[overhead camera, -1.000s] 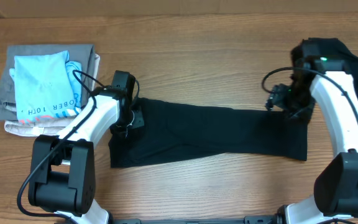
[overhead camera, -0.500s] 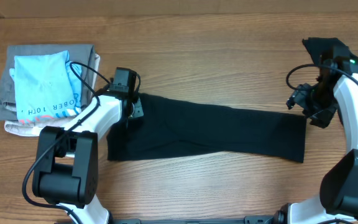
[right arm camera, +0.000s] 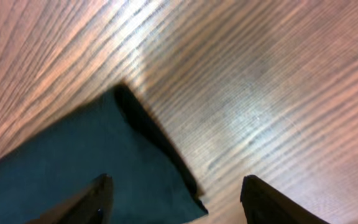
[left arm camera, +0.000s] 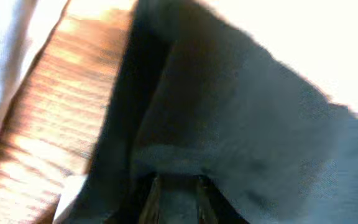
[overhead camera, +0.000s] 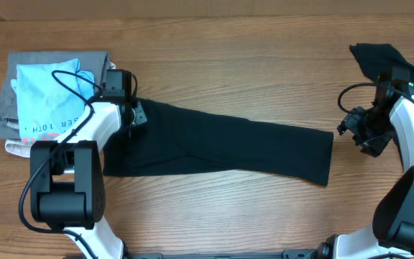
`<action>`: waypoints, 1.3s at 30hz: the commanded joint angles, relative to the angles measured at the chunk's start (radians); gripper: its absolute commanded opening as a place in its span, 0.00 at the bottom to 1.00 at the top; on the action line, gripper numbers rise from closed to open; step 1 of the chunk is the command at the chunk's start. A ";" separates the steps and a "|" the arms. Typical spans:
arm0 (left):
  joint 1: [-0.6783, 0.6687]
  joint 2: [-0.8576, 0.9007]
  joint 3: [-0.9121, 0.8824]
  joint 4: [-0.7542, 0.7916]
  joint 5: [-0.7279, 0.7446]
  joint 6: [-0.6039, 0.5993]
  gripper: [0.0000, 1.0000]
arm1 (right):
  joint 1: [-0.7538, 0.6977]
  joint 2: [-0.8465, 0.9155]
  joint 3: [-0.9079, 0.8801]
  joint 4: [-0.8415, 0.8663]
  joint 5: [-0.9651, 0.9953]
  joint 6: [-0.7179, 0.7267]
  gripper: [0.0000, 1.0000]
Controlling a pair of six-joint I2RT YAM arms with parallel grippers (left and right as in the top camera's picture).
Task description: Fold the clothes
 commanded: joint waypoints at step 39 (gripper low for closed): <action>0.175 0.008 0.631 -0.828 0.252 0.172 0.43 | -0.032 -0.008 -0.408 0.589 -0.035 -0.055 0.04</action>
